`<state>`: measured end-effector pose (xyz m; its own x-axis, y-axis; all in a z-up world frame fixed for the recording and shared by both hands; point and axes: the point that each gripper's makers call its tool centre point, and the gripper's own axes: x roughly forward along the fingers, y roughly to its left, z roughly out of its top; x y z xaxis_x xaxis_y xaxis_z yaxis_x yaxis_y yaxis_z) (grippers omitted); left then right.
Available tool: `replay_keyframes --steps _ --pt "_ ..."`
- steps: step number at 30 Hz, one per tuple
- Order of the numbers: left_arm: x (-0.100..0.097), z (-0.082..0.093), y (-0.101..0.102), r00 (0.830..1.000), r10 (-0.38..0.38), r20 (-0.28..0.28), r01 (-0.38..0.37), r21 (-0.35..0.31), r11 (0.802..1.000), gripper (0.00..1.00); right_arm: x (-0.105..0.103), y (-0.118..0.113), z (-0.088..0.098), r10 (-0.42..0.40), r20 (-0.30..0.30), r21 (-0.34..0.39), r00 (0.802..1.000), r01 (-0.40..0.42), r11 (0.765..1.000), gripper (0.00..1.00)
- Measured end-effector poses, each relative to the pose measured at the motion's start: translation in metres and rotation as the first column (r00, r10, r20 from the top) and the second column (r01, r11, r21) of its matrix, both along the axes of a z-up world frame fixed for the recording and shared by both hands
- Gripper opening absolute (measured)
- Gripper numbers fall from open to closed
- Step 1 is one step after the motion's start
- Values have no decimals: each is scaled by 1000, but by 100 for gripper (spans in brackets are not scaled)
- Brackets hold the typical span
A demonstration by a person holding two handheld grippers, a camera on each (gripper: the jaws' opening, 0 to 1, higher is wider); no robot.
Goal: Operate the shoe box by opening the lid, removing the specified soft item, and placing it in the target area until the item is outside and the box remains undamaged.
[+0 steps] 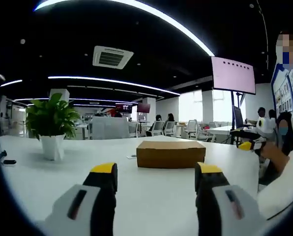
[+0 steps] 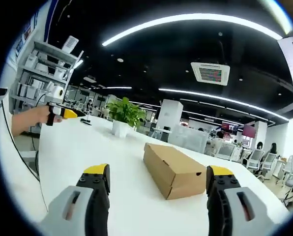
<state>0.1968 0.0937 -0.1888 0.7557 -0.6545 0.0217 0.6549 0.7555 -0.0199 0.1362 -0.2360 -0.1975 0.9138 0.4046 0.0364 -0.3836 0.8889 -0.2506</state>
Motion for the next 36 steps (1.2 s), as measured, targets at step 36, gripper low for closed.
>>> replay_keyframes --steps 36 --pt "24 4 -20 998 -68 1 67 -58 996 70 8 -7 -11 10 -11 43 1000 -10 999 73"
